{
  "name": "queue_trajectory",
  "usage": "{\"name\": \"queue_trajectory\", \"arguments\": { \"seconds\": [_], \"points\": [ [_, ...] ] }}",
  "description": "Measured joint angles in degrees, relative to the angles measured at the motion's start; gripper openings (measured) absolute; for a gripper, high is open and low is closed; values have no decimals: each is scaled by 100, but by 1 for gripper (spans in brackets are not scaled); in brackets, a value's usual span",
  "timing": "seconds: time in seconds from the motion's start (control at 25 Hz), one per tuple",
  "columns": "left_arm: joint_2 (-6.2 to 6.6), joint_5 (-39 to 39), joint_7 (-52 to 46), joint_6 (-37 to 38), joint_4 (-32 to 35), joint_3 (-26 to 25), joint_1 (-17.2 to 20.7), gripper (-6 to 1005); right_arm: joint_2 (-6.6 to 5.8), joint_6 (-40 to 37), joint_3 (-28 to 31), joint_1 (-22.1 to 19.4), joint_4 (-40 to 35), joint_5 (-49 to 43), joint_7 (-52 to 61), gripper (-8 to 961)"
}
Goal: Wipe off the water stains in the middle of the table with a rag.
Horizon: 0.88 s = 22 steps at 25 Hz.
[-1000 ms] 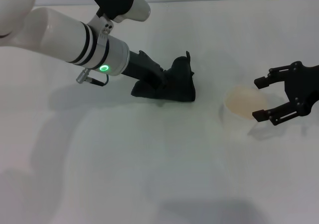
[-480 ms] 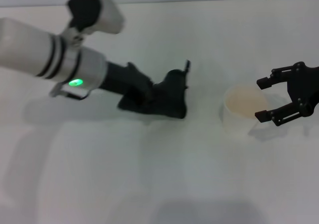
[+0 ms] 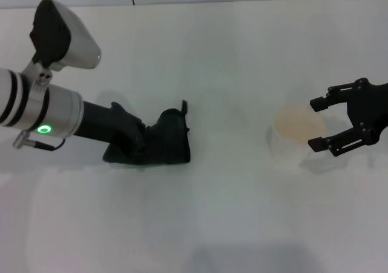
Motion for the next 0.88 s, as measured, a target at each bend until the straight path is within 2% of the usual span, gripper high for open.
{"name": "queue_trajectory", "arguments": {
  "seconds": [0.28,0.4,0.44,0.56,0.84,0.88],
  "points": [
    [8,-49,219,103,48,-290,206,144,14,0,3,-73,1,0,1,870],
    [3,-160,611,279,51,-523,306,298,24,-14,6,-99,-23,1,1,870],
    [-1,-368,1060,447,51,-648,427,331,27,-35,16,-102,-24,8,1,870],
    [8,-709,1593,699,51,-894,602,429,29,-108,53,-104,-35,32,-1,870],
    [43,-944,2535,1633,-14,-2105,836,727,14,-192,77,-112,-62,64,0,870],
    [44,-946,2612,1759,-27,-2221,853,728,15,-197,77,-112,-73,65,1,870]
  ]
}}
